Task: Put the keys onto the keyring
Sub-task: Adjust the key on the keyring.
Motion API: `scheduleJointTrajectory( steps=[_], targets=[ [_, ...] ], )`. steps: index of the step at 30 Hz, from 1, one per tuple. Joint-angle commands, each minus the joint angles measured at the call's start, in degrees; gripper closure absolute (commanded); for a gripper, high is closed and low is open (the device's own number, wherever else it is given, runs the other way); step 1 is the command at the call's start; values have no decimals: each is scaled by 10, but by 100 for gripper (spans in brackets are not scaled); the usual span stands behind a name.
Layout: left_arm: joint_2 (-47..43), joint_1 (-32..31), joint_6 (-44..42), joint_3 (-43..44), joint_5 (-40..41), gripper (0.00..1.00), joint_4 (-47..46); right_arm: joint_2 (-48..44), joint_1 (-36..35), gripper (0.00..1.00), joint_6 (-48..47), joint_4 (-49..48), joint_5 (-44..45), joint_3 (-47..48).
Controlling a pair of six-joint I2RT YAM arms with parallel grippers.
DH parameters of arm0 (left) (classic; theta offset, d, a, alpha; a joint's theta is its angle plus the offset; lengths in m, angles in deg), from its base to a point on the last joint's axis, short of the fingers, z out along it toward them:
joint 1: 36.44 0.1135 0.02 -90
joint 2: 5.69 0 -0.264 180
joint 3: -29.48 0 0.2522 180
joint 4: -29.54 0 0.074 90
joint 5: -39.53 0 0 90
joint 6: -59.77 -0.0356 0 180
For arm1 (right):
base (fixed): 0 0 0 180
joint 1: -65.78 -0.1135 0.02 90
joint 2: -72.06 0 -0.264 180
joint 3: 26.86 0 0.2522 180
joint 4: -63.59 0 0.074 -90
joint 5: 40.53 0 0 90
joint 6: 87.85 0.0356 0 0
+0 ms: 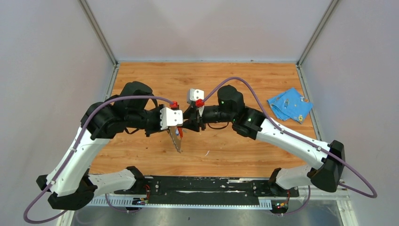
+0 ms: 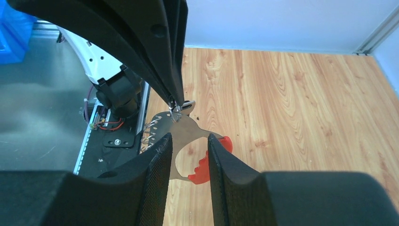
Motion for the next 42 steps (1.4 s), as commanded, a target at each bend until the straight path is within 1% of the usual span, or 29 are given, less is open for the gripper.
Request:
scheduleJointTrajectory(
  steps=[1, 4, 10, 13, 18, 21, 25, 27, 28, 29, 32, 35, 36, 38, 42],
  targets=[
    [4, -7, 19, 5, 22, 100, 10, 7, 7, 64, 10, -9, -39, 24],
    [12, -7, 23, 7, 20, 100, 10, 18, 7, 64, 14, 2, -62, 38],
    [20, -8, 20, 10, 9, 100, 10, 35, 6, 64, 30, -8, -72, 46],
    [21, -8, 19, 13, 7, 100, 9, 51, 6, 66, 27, 10, -76, 61],
    [17, -8, 16, 7, 7, 100, 9, 67, 6, 74, 25, 29, -85, 77],
    [15, -8, 16, 5, 4, 100, 9, 75, 6, 82, 19, 48, -86, 88],
    [12, -8, 15, 3, 6, 100, 9, 79, 5, 86, 6, 70, -81, 96],
    [9, -8, 13, 1, 5, 100, 9, 79, 5, 92, 2, 75, -78, 99],
    [10, -8, 14, 0, 4, 100, 9, 80, 5, 97, 1, 78, -78, 101],
    [10, -8, 14, 0, 2, 100, 9, 83, 5, 99, -1, 84, -76, 105],
    [12, -8, 19, 6, -8, 100, 9, 94, 1, 100, -15, 116, -58, 122],
    [12, -8, 20, 13, -13, 100, 10, 94, 0, 95, -16, 116, -53, 121],
    [13, -8, 21, 13, -15, 100, 10, 93, 0, 95, -16, 115, -53, 121],
    [12, -8, 21, 12, -22, 100, 10, 94, 0, 99, -18, 114, -52, 121],
    [10, -8, 23, 13, -39, 100, 9, 86, 0, 100, -14, 95, -34, 108]
  ],
)
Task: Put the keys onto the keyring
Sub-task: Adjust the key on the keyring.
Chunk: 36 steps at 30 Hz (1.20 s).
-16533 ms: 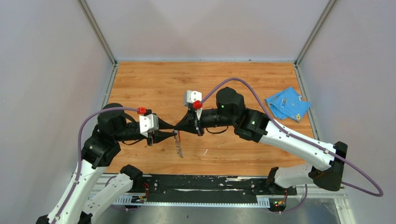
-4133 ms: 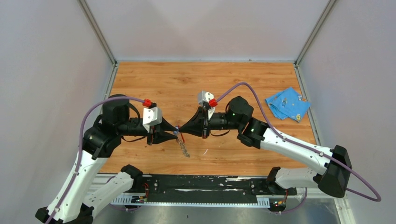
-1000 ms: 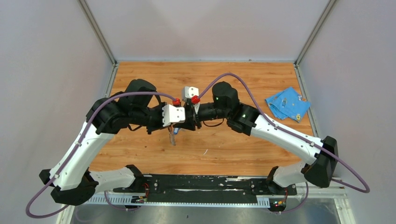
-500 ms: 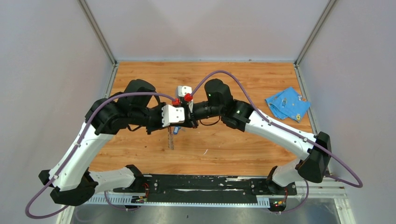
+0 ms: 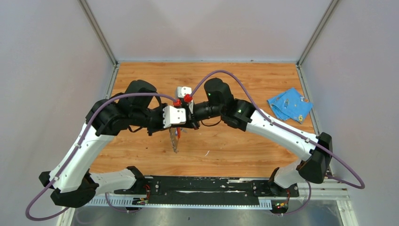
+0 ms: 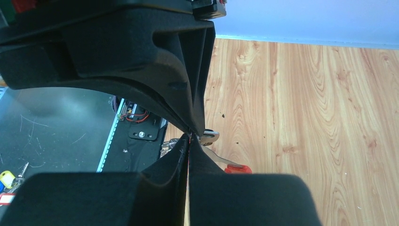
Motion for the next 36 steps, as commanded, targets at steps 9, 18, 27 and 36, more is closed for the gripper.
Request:
scheduleJointTrajectory(
  steps=[9, 18, 27, 36],
  targets=[
    [-34, -5, -11, 9, -45, 60, 8, -99, 17, 100, 128, -273, 65, -170],
    [-75, -5, -20, -73, -28, 45, -65, -138, 23, 100, 209, -373, 40, -243],
    [-99, -5, 41, -96, -68, 49, -168, -158, 23, 100, 240, -404, 32, -274],
    [-123, -5, 16, -124, -128, 59, -168, -159, 24, 100, 239, -398, 19, -272]
  ],
)
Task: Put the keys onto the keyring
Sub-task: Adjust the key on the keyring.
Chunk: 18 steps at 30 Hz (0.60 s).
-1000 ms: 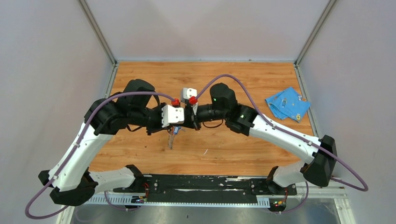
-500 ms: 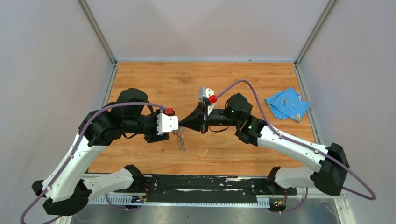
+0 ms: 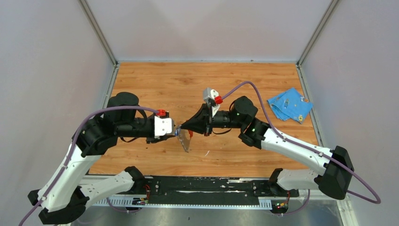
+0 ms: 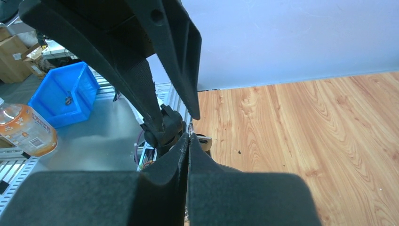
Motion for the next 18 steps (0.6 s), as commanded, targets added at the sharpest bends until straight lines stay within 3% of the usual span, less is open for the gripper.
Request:
scheduleJointTrajectory(
  steps=[1, 6, 11, 18],
  targets=[
    [-1, -5, -18, -9, -18, 62, -11, -13, 8, 100, 7, -29, -14, -4],
    [-6, -5, -36, -17, 22, 72, -33, -8, 8, 100, 9, -30, -20, -2],
    [-22, -5, -28, -36, 30, 71, -58, -2, 10, 100, 11, -32, -24, 2],
    [-28, -5, -20, -46, 31, 78, -65, 2, 10, 100, 13, -33, -27, 4]
  ],
)
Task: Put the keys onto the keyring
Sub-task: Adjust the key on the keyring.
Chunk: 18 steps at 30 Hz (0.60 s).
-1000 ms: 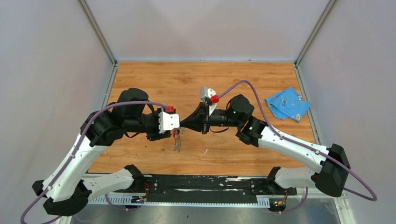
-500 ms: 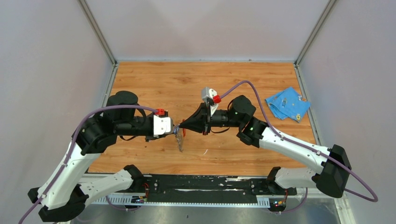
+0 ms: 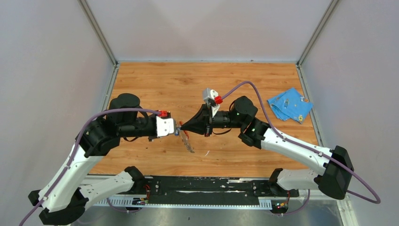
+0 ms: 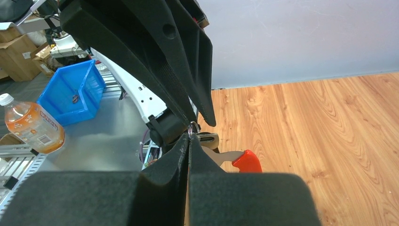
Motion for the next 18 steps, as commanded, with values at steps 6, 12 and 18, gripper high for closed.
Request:
scheduleJointTrajectory(
  steps=[6, 12, 18],
  targets=[
    [-8, -5, 11, -6, -11, 82, -21, 0, 9, 100, 7, -32, -12, 3],
    [-13, -5, 4, -17, -26, 100, -21, 0, 9, 100, 8, -31, -7, 2],
    [-22, -5, -14, -28, -31, 100, -21, 2, 10, 100, 10, -31, 2, 1]
  ],
)
